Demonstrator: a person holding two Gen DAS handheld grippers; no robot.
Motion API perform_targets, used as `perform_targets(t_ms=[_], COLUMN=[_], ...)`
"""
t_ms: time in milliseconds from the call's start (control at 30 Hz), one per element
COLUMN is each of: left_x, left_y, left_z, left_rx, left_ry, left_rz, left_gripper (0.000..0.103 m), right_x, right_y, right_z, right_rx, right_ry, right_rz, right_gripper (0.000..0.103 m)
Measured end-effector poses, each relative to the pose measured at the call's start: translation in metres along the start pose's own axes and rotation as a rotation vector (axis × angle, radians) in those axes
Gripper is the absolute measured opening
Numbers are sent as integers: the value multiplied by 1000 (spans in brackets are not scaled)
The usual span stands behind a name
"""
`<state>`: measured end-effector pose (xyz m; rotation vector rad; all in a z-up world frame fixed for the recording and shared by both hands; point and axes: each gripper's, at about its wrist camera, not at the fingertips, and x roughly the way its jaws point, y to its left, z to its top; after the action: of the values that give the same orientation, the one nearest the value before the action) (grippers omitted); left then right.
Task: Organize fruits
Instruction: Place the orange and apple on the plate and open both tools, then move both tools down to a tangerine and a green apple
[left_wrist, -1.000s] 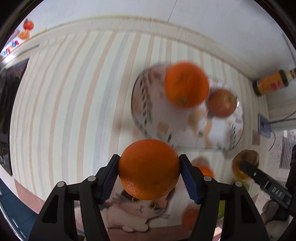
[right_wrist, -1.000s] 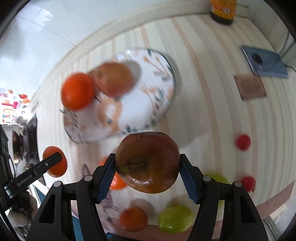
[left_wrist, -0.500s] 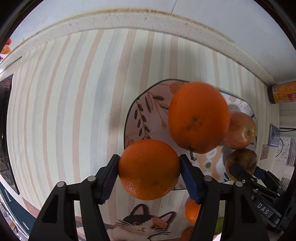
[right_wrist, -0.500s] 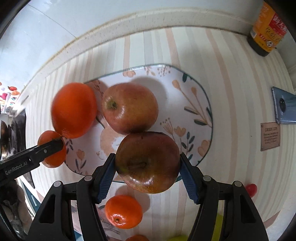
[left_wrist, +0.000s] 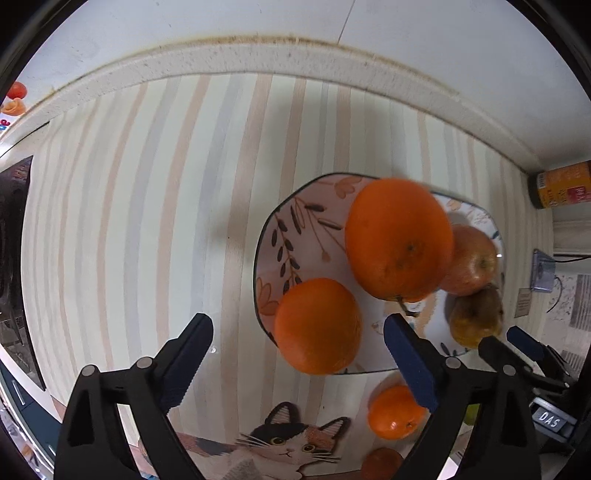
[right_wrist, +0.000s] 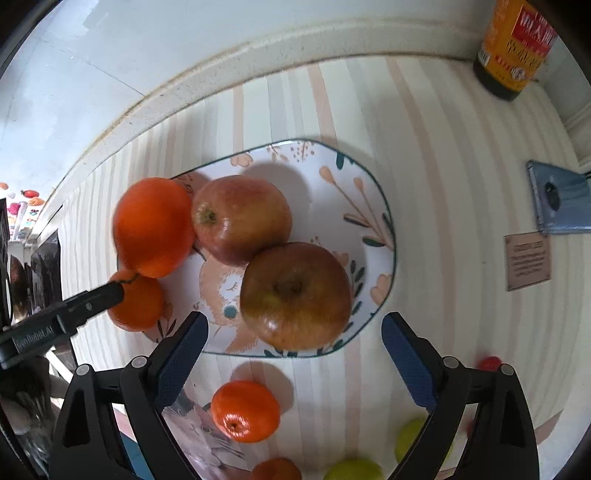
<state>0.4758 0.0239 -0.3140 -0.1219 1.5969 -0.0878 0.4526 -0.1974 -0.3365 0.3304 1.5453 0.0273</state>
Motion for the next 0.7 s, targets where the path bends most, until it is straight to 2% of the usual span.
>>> perform_targets(t_ms=[233, 467, 700], left_x=[-47, -86, -123], left_y=[-4, -14, -29], left_z=[-42, -89, -136], left_rx=[27, 87, 135], left_ry=[-100, -221, -320], left_rz=[35, 98, 93], left_gripper=[95, 95, 95], right_x=[-43, -88, -134], right_y=[6, 15, 25], right_z=[-28, -78, -122], right_rx=[-83, -138, -169], right_ry=[-80, -155, -240], right_rz=[-109, -130, -128], right_gripper=[97, 97, 97])
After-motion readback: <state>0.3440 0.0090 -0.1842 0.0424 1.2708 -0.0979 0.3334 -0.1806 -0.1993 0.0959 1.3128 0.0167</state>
